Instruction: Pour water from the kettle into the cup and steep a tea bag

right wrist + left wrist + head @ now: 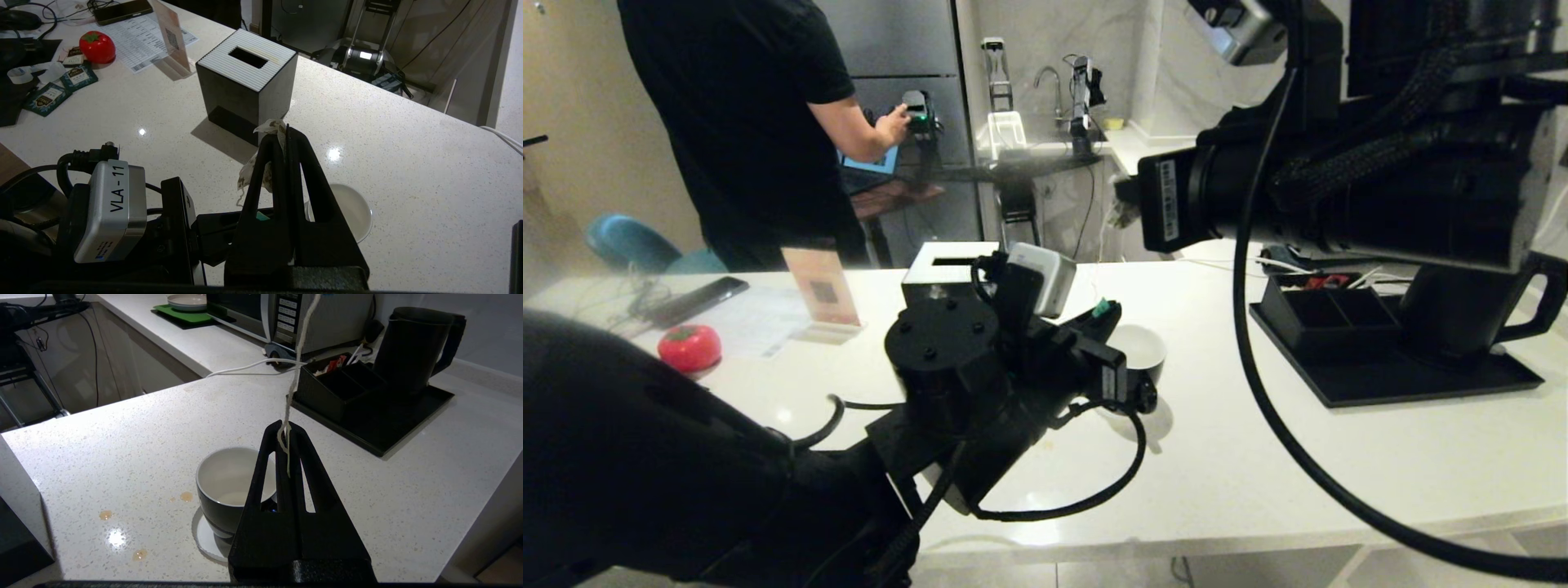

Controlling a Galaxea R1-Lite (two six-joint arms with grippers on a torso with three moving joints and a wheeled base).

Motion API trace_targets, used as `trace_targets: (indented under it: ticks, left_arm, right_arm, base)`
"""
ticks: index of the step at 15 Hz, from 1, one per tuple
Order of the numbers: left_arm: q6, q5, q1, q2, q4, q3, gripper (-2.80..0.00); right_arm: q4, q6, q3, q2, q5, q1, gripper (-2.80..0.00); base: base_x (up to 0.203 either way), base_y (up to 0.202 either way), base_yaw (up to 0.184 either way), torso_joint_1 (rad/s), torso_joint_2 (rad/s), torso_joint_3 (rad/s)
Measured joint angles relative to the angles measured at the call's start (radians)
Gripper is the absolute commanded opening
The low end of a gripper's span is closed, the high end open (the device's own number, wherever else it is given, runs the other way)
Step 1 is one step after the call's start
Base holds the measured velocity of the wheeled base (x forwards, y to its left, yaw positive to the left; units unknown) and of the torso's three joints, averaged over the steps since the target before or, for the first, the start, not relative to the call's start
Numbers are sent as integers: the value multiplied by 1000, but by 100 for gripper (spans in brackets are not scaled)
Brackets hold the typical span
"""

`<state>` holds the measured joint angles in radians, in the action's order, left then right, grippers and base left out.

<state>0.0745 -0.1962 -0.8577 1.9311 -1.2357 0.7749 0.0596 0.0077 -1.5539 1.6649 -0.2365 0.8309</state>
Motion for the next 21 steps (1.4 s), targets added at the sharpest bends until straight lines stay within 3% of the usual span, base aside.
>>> trace_targets:
  ticks: [16, 21]
  left_arm:
    - [0, -5, 3, 3, 1, 0, -280]
    - [-1, -5, 1, 1, 1, 0, -280]
  right_arm:
    - [-5, 5, 55, -15, -25, -4, -280]
    - [-25, 6, 61, -11, -29, -54, -280]
  base:
    - [0, 0, 0, 0, 0, 0]
    - [0, 0, 0, 0, 0, 0]
